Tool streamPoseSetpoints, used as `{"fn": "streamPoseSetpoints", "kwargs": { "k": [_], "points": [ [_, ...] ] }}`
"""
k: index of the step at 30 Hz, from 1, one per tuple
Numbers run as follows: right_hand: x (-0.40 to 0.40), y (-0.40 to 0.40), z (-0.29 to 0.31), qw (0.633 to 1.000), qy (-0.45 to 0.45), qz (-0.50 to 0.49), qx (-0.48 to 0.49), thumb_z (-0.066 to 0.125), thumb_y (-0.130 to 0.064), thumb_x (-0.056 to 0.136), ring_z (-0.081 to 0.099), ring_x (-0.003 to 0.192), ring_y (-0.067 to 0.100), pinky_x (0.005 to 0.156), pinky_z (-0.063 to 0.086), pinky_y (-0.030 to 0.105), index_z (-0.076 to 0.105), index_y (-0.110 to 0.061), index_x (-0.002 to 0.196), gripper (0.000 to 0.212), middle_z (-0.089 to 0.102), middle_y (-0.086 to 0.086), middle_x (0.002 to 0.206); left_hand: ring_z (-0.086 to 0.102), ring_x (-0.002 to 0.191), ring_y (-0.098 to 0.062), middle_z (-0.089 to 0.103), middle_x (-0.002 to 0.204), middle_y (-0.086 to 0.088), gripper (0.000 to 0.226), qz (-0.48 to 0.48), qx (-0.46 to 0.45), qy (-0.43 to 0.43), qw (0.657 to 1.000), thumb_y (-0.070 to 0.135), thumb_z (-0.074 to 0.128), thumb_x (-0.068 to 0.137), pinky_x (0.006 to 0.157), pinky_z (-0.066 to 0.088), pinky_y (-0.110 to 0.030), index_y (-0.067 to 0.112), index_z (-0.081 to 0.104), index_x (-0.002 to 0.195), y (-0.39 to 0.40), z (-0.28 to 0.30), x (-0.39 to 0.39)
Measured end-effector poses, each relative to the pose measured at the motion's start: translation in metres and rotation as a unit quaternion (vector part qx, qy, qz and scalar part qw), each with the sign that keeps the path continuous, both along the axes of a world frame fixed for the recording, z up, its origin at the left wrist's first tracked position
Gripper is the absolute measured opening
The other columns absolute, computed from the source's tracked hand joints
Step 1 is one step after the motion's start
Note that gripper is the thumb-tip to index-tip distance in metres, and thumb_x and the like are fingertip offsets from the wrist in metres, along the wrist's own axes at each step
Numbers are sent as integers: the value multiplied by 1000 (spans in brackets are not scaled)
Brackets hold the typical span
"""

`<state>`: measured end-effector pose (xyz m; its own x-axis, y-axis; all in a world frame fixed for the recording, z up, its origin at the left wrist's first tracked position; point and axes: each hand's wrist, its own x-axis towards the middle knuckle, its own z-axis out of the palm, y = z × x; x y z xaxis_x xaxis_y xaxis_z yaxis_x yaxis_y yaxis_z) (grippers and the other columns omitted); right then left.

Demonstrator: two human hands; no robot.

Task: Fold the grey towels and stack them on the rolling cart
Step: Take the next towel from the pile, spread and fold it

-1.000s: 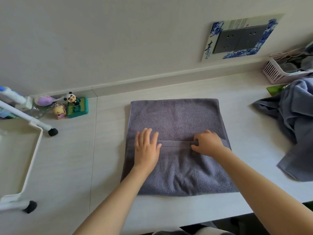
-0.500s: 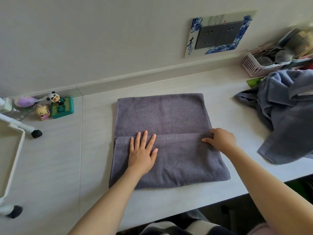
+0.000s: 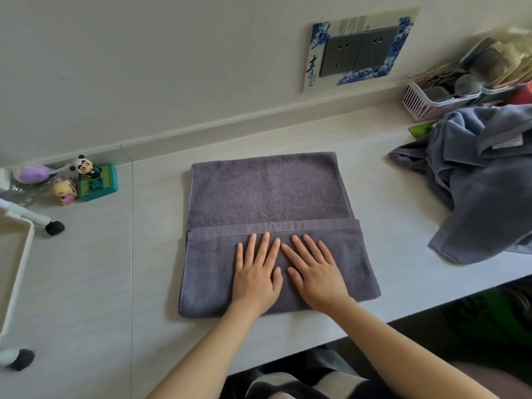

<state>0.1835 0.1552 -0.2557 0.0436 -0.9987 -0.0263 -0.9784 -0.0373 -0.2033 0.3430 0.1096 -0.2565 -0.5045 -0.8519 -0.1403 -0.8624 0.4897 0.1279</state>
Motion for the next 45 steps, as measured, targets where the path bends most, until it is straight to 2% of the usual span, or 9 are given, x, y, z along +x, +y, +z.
{"fn": "streamPoseSetpoints", "kwargs": {
  "k": [5, 9, 16, 22, 27, 31, 36, 41, 45],
  "points": [
    [-24, -3, -1, 997, 13, -73, 29, 28, -51, 93, 33, 138, 26, 113, 16, 43, 38, -30, 142, 55, 37, 3, 149, 28, 140, -30, 33, 152, -5, 60, 61, 5, 2, 998, 42, 35, 87, 112, 16, -56, 24, 38, 144, 0, 1, 27],
    [-42, 0, 0, 991, 14, -129, 41, 27, -52, 92, 29, 140, 28, 114, 9, 41, 36, -30, 143, 57, 35, 5, 150, 33, 137, -36, 37, 150, -6, 62, 112, 3, -24, 993, 50, 34, 86, 108, 19, -62, 26, 41, 142, -3, 1, 61],
    [-42, -1, 3, 990, 20, -123, 68, 7, -58, 89, 11, 145, 25, 115, -5, 38, 21, -34, 147, 65, 18, 0, 156, 38, 132, -43, 43, 146, -9, 64, 152, 42, -38, 987, 55, 33, 83, 98, 27, -72, 25, 48, 138, -3, 11, 65],
    [-49, -36, 26, 990, -41, -134, 8, 19, -45, 90, 40, 132, 32, 108, 26, 45, 54, -18, 132, 61, 46, 10, 142, 26, 141, -32, 34, 150, -14, 67, 157, 14, 38, 987, 49, 18, 88, 113, 6, -60, 16, 45, 139, -37, 31, 46],
    [-69, -96, 43, 993, -45, -112, -5, 22, -43, 91, 37, 135, 30, 108, 18, 37, 51, -16, 134, 59, 43, 11, 145, 8, 146, -19, 18, 157, -4, 48, 147, 13, 69, 987, 31, 33, 100, 117, 0, -47, 19, 32, 146, -97, 44, 14],
    [-93, -153, 46, 993, -43, -108, 7, 33, -37, 96, 30, 138, 27, 109, 19, 38, 42, -17, 140, 49, 35, 9, 150, 13, 145, -18, 25, 155, -4, 44, 146, 3, 89, 985, 25, 37, 99, 117, 9, -44, 17, 39, 142, -157, 43, -10],
    [-109, -211, 41, 994, -55, -94, 11, 43, -31, 98, 28, 138, 25, 109, 15, 34, 37, -20, 142, 46, 30, 5, 152, 18, 144, -20, 29, 154, -6, 42, 146, 1, 98, 984, 21, 36, 100, 117, 8, -42, 13, 39, 142, -220, 37, -29],
    [-120, -254, 25, 990, -85, -100, 49, 47, -39, 95, 36, 131, 23, 109, 13, 35, 46, -22, 135, 43, 51, 3, 137, 38, 129, -24, 49, 133, -4, 34, 171, 53, 87, 980, 22, 38, 100, 114, 10, -41, 22, 51, 131, -264, 25, -33],
    [-132, -275, 18, 990, -66, -64, 109, 49, -47, 92, 42, 115, 26, 98, 21, 35, 57, -21, 110, 33, 60, 1, 113, 41, 109, -24, 50, 108, -3, 24, 156, 79, 46, 983, 38, 44, 97, 94, 25, -36, 19, 59, 102, -283, 19, -24]
  ]
}}
